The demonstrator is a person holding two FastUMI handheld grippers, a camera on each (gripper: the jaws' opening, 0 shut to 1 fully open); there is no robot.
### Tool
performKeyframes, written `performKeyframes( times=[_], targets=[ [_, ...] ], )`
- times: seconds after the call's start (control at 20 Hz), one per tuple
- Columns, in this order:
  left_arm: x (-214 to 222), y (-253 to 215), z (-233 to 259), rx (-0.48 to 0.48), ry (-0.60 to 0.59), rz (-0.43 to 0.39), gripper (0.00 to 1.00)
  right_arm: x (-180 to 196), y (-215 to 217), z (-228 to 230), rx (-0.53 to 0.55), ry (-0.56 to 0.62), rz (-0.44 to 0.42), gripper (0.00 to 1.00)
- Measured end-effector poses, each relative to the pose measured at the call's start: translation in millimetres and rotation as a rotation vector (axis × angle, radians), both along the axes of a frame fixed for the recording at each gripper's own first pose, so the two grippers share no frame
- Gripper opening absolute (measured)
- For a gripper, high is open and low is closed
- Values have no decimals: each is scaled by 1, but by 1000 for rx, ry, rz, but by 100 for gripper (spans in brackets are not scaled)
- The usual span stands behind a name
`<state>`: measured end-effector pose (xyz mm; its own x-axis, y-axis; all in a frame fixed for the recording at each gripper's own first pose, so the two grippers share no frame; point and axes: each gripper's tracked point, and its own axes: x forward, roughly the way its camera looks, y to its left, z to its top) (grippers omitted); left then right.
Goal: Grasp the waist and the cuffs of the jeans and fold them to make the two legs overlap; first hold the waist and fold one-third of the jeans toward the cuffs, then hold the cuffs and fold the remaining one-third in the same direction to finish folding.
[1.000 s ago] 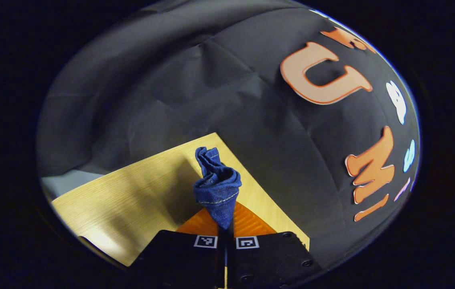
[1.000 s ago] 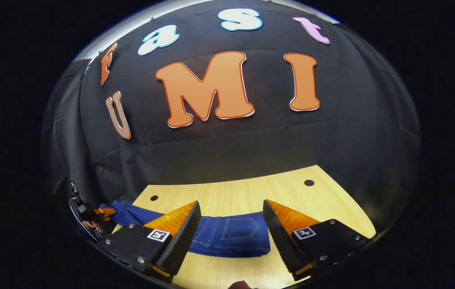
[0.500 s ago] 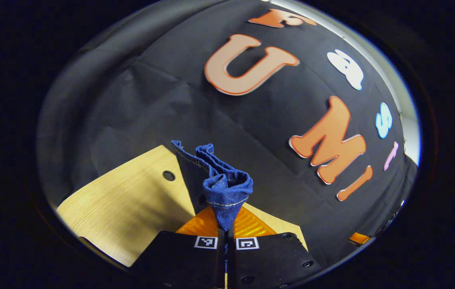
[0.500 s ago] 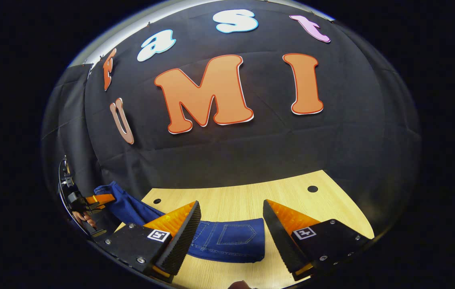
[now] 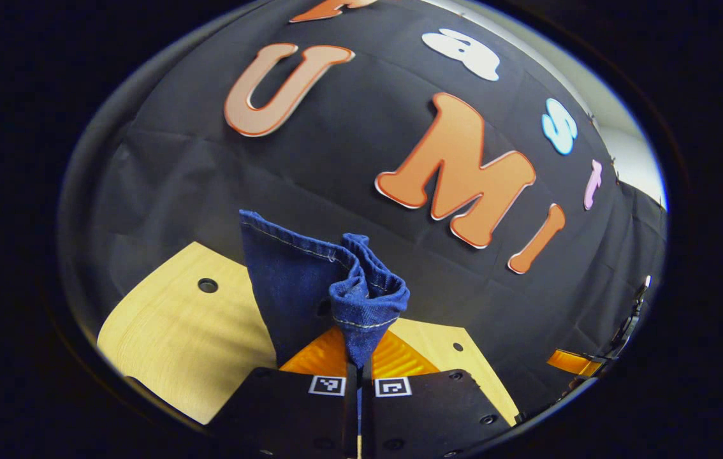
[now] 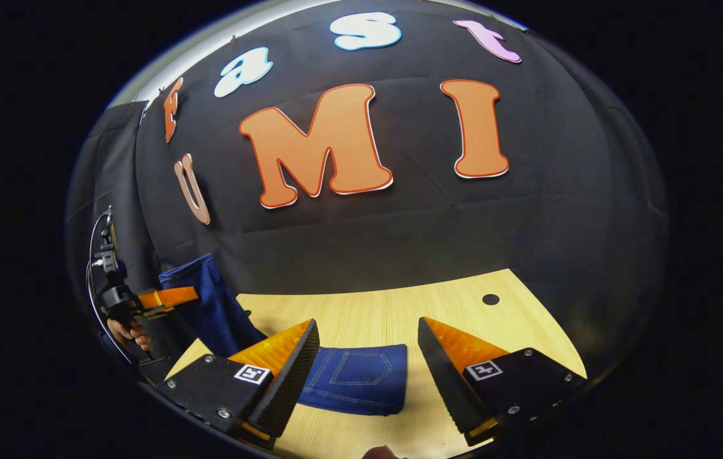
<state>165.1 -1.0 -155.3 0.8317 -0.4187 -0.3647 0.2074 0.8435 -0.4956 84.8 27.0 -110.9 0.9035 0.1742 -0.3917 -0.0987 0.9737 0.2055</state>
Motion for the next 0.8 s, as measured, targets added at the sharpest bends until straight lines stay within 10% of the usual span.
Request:
performKeyframes(
  times=[0.8],
  targets=[
    [-21, -185, -65, 225, 142, -237, 3, -6, -67, -15, 43, 33, -54, 96]
  ],
)
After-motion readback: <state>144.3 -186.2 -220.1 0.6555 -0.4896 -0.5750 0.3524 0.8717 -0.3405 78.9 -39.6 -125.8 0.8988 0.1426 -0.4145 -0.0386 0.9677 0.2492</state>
